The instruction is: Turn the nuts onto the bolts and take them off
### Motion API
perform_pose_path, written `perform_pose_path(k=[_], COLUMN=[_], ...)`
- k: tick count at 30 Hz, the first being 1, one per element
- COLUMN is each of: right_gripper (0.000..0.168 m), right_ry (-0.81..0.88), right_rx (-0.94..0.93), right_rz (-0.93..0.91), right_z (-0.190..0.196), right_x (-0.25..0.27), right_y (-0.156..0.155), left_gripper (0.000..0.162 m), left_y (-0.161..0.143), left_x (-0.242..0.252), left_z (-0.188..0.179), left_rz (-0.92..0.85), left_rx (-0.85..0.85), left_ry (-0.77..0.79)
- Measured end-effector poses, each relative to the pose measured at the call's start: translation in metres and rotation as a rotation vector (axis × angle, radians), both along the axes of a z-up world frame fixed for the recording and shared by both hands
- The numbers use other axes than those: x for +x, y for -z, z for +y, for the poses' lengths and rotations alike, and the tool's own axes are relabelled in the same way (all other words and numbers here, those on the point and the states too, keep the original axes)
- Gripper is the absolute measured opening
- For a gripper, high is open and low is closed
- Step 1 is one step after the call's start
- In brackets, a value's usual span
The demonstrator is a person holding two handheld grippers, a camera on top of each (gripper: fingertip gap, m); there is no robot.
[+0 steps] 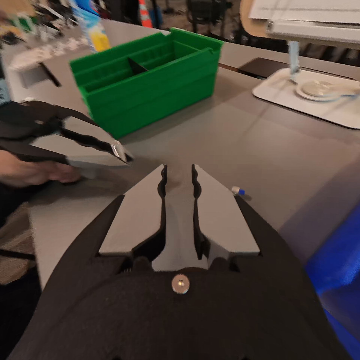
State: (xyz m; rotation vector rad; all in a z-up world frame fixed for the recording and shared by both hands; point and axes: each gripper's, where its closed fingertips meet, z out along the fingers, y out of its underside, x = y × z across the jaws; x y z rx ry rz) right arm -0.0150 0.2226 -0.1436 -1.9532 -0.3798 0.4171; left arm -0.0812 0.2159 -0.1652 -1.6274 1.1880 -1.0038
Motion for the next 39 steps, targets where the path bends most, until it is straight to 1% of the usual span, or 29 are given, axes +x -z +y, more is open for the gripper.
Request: perform_pose_path(k=[2, 4, 7, 10, 11, 13, 15, 16, 18, 20, 22, 23, 26, 29, 31, 33, 35, 37, 39], right_gripper=[0.024, 0.029, 0.033, 0.038, 0.035, 0.035, 0.040, 0.040, 0.040, 0.039, 0.039, 0.039, 0.037, 0.037, 0.037, 0.036, 0.039, 0.038, 0.036], right_ry=[0.052, 0.078, 0.155, 0.157, 0.158, 0.170, 0.152, 0.159, 0.243, 0.306, 0.340, 0.347, 0.445, 0.500, 0.536, 0.518, 0.450, 0.389, 0.381], right_rx=[0.004, 0.012, 0.018, -0.041, -0.077, -0.173, -0.281, -0.323, -0.358, -0.350, -0.360, -0.357, -0.299, -0.302, -0.280, -0.260, -0.254, -0.251, -0.256], right_rz=[-0.045, -0.049, -0.107, -0.192, -0.240, -0.324, -0.374, -0.402, -0.456, -0.425, -0.342, -0.330, -0.385, -0.432, -0.423, -0.303, -0.206, -0.201, -0.241], right_z=[0.003, 0.004, 0.008, 0.016, 0.022, 0.036, 0.049, 0.056, 0.072, 0.086, 0.093, 0.095, 0.101, 0.102, 0.101, 0.099, 0.097, 0.097, 0.099], right_x=[0.013, 0.022, 0.046, 0.056, 0.057, 0.056, 0.046, 0.045, 0.059, 0.071, 0.078, 0.081, 0.100, 0.112, 0.122, 0.120, 0.107, 0.096, 0.098], right_y=[0.002, -0.003, -0.014, -0.022, -0.021, -0.013, 0.004, 0.015, 0.031, 0.041, 0.050, 0.053, 0.052, 0.061, 0.056, 0.049, 0.045, 0.046, 0.054], left_gripper=[0.006, 0.006, 0.006, 0.006, 0.006, 0.006, 0.006, 0.006, 0.006, 0.006, 0.006, 0.006, 0.006, 0.006, 0.006, 0.006, 0.006, 0.006, 0.006], left_y=[-0.005, -0.009, -0.015, -0.023, -0.025, -0.028, -0.030, -0.031, -0.034, -0.036, -0.036, -0.035, -0.032, -0.031, -0.032, -0.032, -0.032, -0.030, -0.029], left_x=[-0.001, 0.000, 0.002, 0.003, 0.002, 0.000, -0.001, -0.002, -0.004, -0.005, -0.005, -0.005, -0.002, -0.001, -0.002, -0.003, -0.002, -0.001, 0.000], left_z=[0.002, 0.000, -0.004, -0.005, -0.003, 0.000, 0.002, 0.003, 0.003, 0.001, -0.002, -0.004, -0.010, -0.009, -0.008, -0.007, -0.007, -0.008, -0.010], left_rz=[-0.038, -0.061, -0.088, -0.137, -0.156, -0.183, -0.200, -0.209, -0.226, -0.241, -0.240, -0.236, -0.211, -0.201, -0.209, -0.217, -0.212, -0.196, -0.189], left_rx=[-0.008, 0.024, 0.083, 0.119, 0.119, 0.104, 0.086, 0.083, 0.086, 0.095, 0.104, 0.109, 0.123, 0.115, 0.109, 0.103, 0.097, 0.100, 0.109], left_ry=[-0.001, 0.017, 0.034, 0.032, 0.026, 0.014, 0.009, 0.004, 0.005, 0.010, 0.025, 0.037, 0.068, 0.066, 0.063, 0.060, 0.064, 0.070, 0.077])
